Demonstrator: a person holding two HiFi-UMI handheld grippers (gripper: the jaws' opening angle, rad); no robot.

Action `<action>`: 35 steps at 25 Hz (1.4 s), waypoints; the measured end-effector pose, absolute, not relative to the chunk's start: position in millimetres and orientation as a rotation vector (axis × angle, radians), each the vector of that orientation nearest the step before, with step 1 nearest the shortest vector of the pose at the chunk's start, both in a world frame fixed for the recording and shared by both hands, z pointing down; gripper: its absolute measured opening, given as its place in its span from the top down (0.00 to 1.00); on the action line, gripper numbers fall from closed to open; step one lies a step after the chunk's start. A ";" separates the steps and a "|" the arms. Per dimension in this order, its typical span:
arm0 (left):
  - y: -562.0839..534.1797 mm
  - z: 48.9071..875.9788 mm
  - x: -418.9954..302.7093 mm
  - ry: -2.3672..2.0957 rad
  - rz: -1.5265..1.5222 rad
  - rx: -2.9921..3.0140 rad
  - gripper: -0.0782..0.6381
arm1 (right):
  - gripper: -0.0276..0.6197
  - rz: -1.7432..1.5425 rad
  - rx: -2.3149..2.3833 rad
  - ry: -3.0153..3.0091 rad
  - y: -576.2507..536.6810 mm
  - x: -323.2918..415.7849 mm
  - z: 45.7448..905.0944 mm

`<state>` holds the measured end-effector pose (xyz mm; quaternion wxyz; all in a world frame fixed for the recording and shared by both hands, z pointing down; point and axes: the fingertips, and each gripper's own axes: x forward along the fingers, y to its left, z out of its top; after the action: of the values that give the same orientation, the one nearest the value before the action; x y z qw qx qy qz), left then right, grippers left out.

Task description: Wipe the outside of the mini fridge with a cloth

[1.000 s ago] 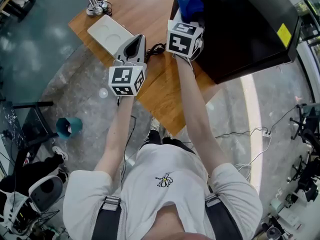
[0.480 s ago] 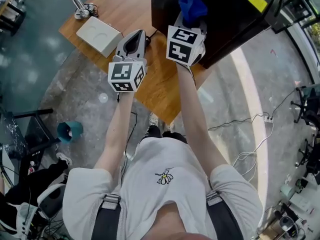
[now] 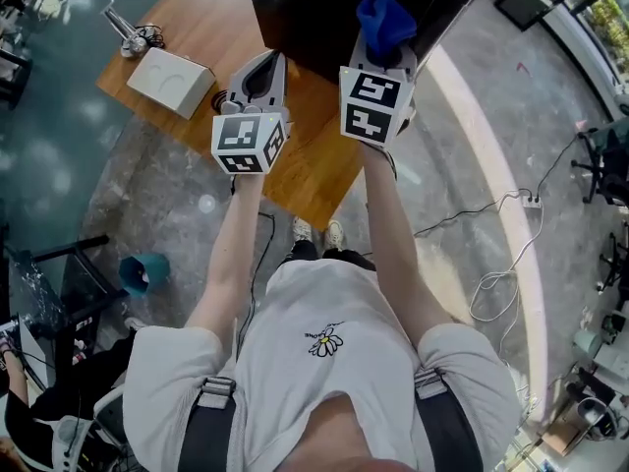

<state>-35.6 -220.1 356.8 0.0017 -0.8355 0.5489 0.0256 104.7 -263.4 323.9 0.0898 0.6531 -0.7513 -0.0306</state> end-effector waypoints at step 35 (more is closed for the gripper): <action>-210.4 361.5 -107.7 1.930 0.106 -2.511 0.89 | 0.85 -0.042 1.554 -2.572 -265.4 -14.2 338.5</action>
<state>-107.7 -210.4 361.5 -0.0136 -0.7924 0.6089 0.0335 -14.2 -265.4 338.5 0.0682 0.5160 -0.8537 -0.0140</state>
